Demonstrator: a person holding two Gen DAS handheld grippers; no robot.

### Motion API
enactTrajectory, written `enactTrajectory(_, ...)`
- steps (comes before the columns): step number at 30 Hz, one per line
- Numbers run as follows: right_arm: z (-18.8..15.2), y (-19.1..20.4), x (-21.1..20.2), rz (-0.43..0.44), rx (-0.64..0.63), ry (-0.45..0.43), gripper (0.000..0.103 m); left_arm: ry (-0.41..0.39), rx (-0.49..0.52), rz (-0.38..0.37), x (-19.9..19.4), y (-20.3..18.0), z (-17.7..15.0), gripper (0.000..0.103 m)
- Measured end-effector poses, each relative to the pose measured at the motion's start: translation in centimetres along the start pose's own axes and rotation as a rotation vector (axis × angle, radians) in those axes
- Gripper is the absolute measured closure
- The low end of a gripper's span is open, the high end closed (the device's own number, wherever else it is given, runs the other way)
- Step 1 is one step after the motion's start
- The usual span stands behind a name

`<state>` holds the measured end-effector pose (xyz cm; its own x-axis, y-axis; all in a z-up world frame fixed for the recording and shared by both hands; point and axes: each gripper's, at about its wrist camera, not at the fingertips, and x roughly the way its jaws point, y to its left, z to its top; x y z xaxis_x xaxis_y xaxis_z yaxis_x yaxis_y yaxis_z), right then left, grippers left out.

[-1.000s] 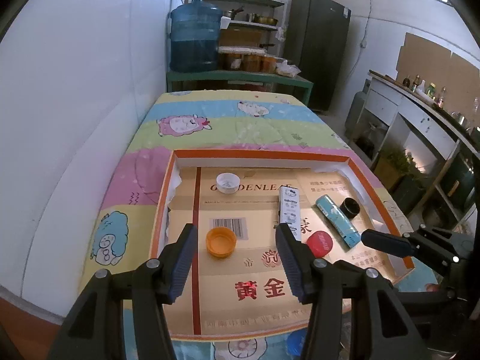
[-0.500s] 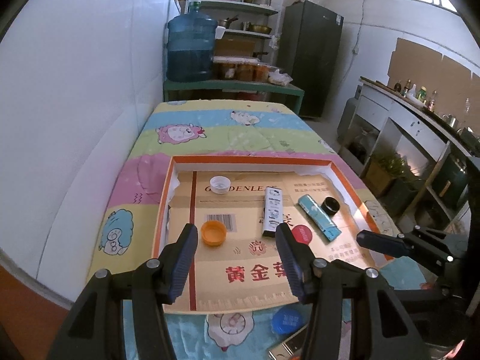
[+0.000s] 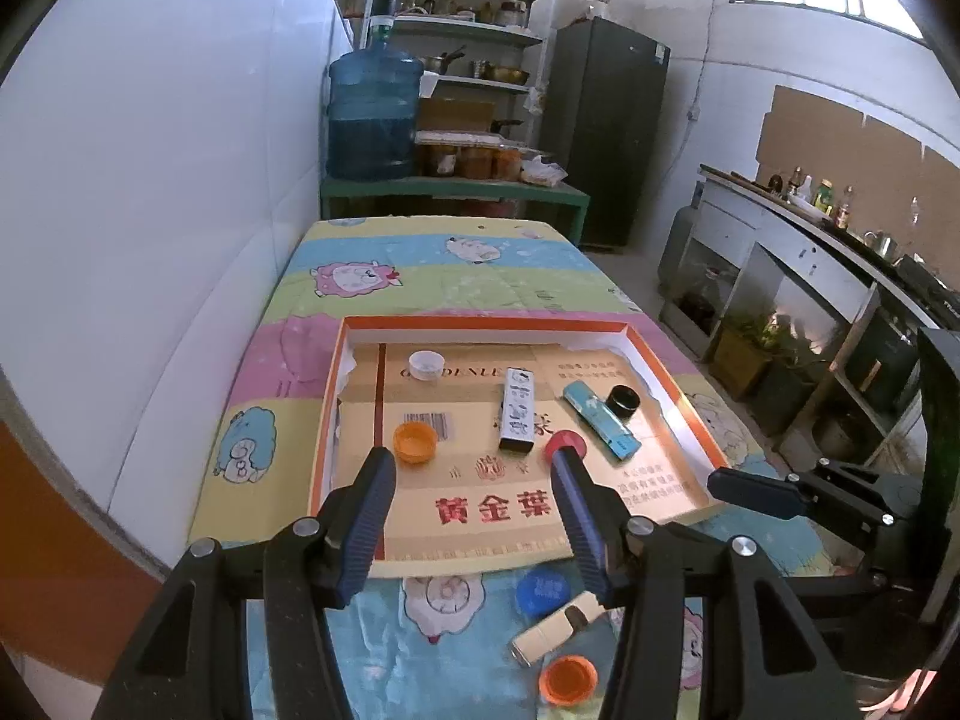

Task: Organize rigid objects
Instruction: 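Withdraw both grippers from the box toward the remaining items on the quilt, then grasp the clear lip-gloss package upright with the right gripper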

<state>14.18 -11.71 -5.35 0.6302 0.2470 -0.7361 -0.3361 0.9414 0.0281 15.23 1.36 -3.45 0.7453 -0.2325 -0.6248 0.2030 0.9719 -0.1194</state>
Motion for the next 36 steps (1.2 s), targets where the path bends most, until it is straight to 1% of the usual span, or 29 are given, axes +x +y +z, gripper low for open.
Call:
enactTrajectory(10,-2.2,1.0,-2.5,0.001,0.006,-0.010,0.054,0.000,0.004,-0.014,-2.2,-0.4,-2.2,0.049)
enactTrajectory(19,-4.4,2.1,-3.4,0.008,0.018,0.002,0.054,0.017,0.003,-0.026,-3.1,-0.6,-4.3,0.049)
enactTrajectory(28,-6.3,3.0,-2.2,0.017,0.033,0.047,0.054,0.060,-0.018,-0.039,-2.9,-0.6,-7.3,0.049)
enactTrajectory(36,-6.9,3.2,0.1,0.003,0.045,0.088,0.054,0.102,-0.008,-0.051,-2.1,-0.7,-9.4,0.049)
